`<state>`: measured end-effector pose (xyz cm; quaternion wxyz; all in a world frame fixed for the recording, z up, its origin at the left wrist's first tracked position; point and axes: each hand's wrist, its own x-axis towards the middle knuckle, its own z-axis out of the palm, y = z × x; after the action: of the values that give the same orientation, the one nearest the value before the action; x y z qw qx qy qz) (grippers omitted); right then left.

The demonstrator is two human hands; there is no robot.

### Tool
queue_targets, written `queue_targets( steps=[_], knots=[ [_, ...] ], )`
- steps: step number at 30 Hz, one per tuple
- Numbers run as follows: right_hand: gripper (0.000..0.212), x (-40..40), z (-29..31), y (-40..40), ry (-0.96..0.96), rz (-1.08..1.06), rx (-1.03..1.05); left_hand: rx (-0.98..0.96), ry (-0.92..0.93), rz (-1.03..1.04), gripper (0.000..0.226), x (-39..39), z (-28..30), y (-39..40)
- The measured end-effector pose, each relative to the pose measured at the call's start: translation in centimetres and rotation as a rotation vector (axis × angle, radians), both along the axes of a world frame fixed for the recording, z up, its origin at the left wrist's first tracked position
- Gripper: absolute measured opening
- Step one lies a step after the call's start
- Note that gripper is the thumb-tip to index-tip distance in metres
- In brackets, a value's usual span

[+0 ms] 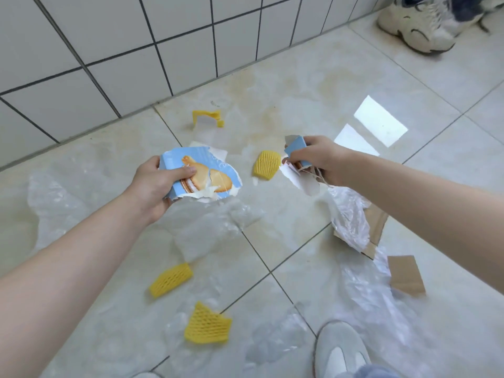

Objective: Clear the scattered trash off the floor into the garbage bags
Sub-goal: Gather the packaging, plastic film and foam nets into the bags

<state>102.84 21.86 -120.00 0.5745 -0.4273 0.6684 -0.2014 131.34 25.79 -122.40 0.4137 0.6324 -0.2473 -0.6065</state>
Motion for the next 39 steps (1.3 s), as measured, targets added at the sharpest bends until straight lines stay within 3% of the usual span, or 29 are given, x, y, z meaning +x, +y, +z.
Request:
queue_targets(
  steps=[3, 6, 12, 15, 21, 24, 31, 35, 39],
  knots=[
    [0.012, -2.9, 0.2, 2.7, 0.019, -0.011, 0.006, 0.025, -0.013, -0.034, 0.054, -1.7, 0.2, 1.8],
    [0.017, -5.9, 0.1, 5.5, 0.066, -0.005, 0.028, 0.048, -0.02, -0.124, 0.054, -3.7, -0.1, 3.6],
    [0.015, -11.4, -1.8, 10.6, 0.231, -0.006, 0.077, 0.119, -0.036, -0.37, 0.023, -9.0, -0.6, 6.5],
    [0.01, -13.4, -3.1, 12.7, 0.248, -0.055, 0.105, 0.153, -0.047, -0.412, 0.019, -11.6, -1.3, 7.3],
    [0.031, -19.0, -5.4, 16.3, 0.461, 0.003, 0.122, 0.282, 0.027, -0.474, 0.024, -17.3, -3.1, 8.7],
    [0.036, -21.6, -6.2, 17.8, 0.587, 0.065, 0.133, 0.358, 0.17, -0.384, 0.026, -20.3, -3.7, 8.5],
    [0.025, -22.3, -8.3, 18.5, 0.592, -0.047, 0.11, 0.432, 0.294, -0.235, 0.018, -25.5, -4.9, 8.3],
    [0.036, -22.7, -8.8, 19.2, 0.877, 0.205, 0.076, 0.458, 0.336, -0.198, 0.031, -26.9, -5.9, 8.3],
    [0.044, -23.1, -8.8, 20.3, 0.865, 0.324, 0.07, 0.465, 0.343, -0.175, 0.025, -28.2, -6.2, 8.1]
  ],
)
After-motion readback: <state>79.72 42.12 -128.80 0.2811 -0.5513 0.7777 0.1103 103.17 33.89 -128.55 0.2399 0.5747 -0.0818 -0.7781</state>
